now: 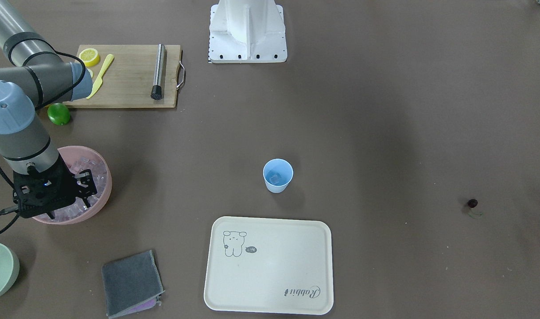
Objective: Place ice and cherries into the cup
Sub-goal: 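Lower the right gripper into the bowl and grasp another ice cube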
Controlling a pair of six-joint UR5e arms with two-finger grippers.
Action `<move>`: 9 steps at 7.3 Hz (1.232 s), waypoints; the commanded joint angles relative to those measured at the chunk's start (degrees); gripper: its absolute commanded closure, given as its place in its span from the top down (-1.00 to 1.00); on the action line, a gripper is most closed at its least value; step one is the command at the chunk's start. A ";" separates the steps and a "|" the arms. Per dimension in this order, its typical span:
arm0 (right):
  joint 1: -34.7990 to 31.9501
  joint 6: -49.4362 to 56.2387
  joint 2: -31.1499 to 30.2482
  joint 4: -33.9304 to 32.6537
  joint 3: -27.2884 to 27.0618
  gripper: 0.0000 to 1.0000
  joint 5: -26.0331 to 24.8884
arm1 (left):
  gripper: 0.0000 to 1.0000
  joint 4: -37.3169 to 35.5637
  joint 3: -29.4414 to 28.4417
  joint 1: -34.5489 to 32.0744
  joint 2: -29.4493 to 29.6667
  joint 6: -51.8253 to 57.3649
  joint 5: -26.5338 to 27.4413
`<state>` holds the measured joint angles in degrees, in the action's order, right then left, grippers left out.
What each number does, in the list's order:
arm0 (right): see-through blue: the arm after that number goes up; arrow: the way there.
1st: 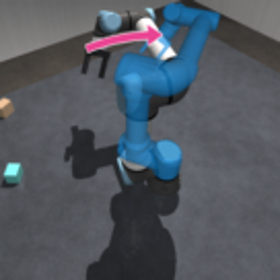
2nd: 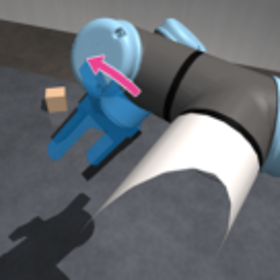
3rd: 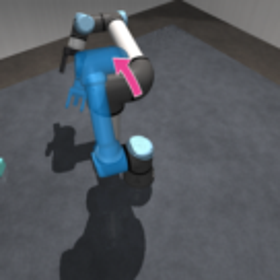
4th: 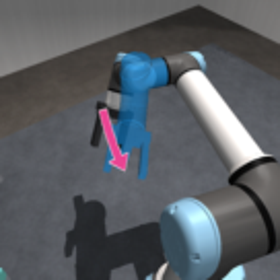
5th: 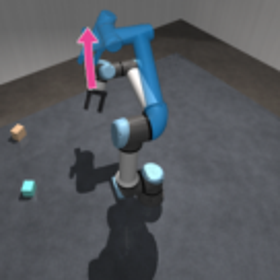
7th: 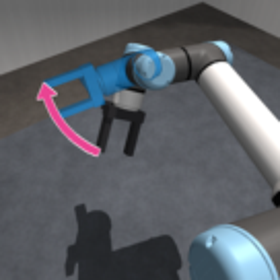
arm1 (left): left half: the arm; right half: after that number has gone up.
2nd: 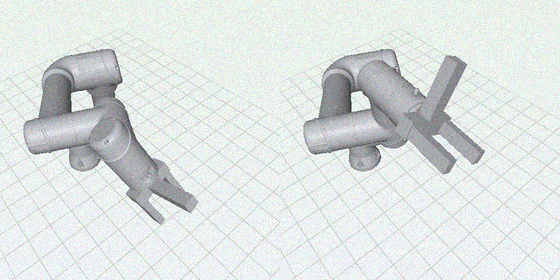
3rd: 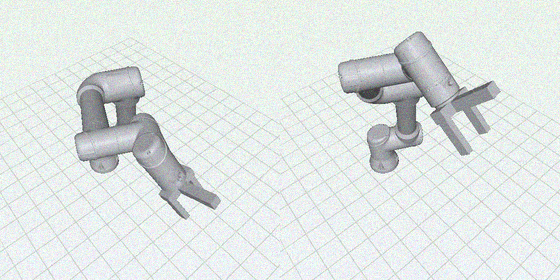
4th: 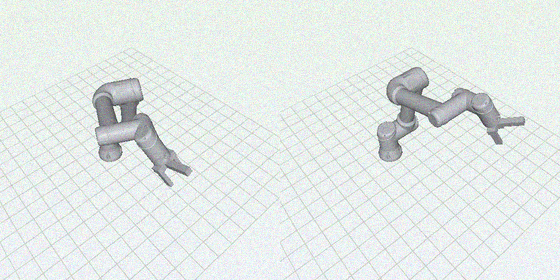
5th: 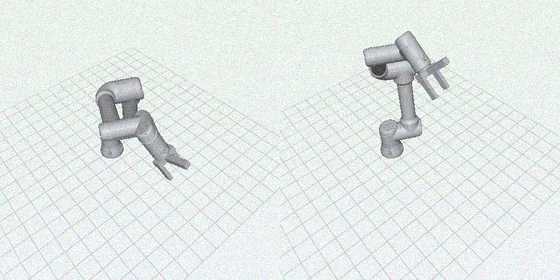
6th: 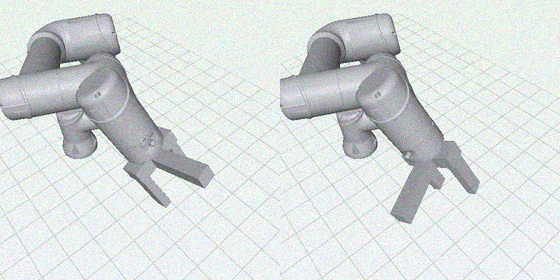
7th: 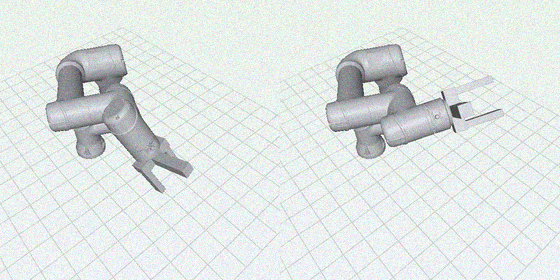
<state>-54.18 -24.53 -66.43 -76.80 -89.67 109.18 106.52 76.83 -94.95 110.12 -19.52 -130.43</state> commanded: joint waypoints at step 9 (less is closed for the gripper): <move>0.04 0.36 -0.81 -0.19 -0.06 0.29 3.23 | 0.96 0.09 0.43 0.38 0.00 0.10 0.00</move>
<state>-54.21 -24.17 -67.53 -76.90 -89.74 112.31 106.63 77.23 -94.57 110.13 -19.46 -130.43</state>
